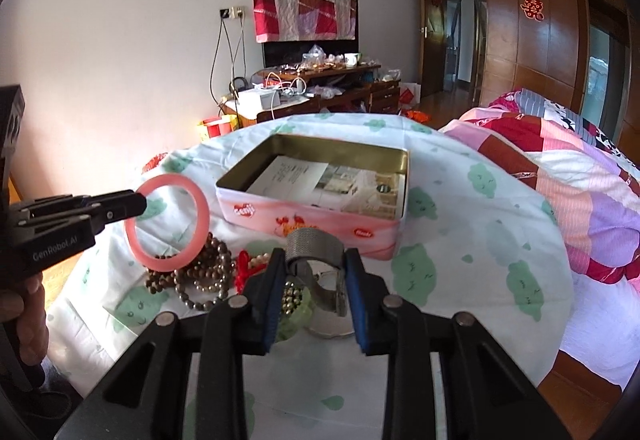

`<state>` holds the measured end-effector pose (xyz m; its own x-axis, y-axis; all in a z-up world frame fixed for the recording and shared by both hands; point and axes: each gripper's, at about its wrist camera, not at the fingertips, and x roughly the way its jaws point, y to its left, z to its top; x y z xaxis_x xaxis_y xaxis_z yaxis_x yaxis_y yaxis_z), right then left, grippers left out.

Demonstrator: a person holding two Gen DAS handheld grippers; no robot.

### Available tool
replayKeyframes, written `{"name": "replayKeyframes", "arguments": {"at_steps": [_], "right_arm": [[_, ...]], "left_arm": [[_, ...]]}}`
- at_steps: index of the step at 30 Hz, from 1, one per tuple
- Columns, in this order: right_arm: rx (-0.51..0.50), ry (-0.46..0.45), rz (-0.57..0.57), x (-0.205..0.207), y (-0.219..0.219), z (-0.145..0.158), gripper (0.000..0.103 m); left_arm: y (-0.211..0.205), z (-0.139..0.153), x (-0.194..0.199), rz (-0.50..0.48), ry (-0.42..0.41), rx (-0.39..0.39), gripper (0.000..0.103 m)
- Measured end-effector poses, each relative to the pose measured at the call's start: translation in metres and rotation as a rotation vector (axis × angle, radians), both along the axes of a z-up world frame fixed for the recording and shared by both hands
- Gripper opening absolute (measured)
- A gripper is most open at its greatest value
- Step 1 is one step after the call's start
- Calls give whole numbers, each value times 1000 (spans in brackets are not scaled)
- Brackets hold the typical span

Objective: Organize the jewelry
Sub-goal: 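Grasp the silver watch with the right tool while the left tool holds the pink bangle, then carry the bangle and watch into the tin and open both tools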

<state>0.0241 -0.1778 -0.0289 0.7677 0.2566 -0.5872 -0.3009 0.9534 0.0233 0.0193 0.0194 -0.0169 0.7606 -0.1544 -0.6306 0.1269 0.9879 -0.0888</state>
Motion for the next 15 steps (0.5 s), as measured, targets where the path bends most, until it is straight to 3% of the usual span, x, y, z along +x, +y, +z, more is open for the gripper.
{"name": "replayKeyframes", "arguments": {"at_steps": [15], "right_arm": [[42, -22, 5, 6, -9, 13, 32]], "left_arm": [[-1, 13, 4, -6, -20, 8, 10]]}}
